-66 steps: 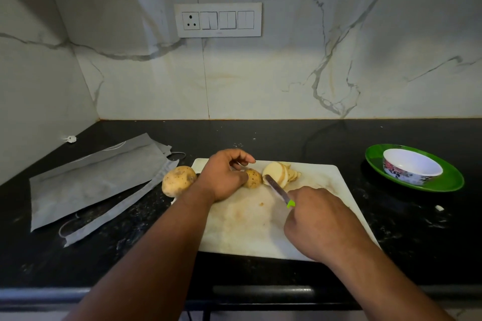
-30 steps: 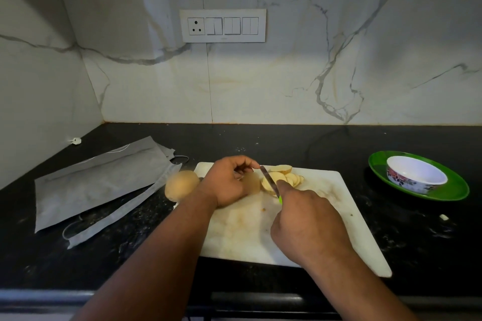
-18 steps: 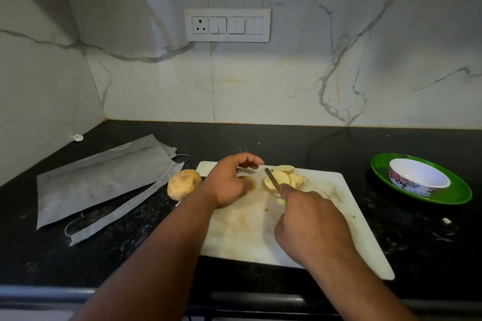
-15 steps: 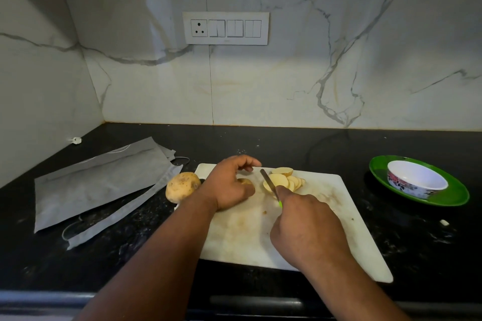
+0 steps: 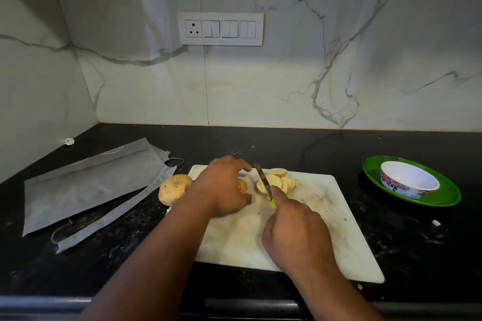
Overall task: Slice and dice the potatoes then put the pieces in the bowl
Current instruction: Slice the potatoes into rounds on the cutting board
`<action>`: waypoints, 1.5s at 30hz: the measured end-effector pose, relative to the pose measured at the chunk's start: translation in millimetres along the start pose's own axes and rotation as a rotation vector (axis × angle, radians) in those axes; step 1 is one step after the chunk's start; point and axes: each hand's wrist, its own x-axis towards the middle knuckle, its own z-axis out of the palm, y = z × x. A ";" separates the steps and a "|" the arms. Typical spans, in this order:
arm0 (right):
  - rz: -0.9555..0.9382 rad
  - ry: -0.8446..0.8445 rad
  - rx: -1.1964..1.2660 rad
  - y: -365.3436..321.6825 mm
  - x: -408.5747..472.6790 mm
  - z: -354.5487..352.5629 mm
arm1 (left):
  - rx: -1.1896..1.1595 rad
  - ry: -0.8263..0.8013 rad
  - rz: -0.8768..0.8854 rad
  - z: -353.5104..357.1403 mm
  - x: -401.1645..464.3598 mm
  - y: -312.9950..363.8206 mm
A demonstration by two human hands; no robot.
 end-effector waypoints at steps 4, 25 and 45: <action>-0.016 0.005 0.003 1.1 -1.4 2.3 | 0.210 -0.054 -0.069 -10.3 -2.0 4.7; -0.094 -0.115 0.036 -4.4 14.1 5.1 | 0.158 -0.041 -0.189 -10.3 -4.3 12.1; -0.087 -0.093 0.108 -2.3 8.3 -1.2 | -0.265 0.039 -0.106 -14.4 -4.7 -7.9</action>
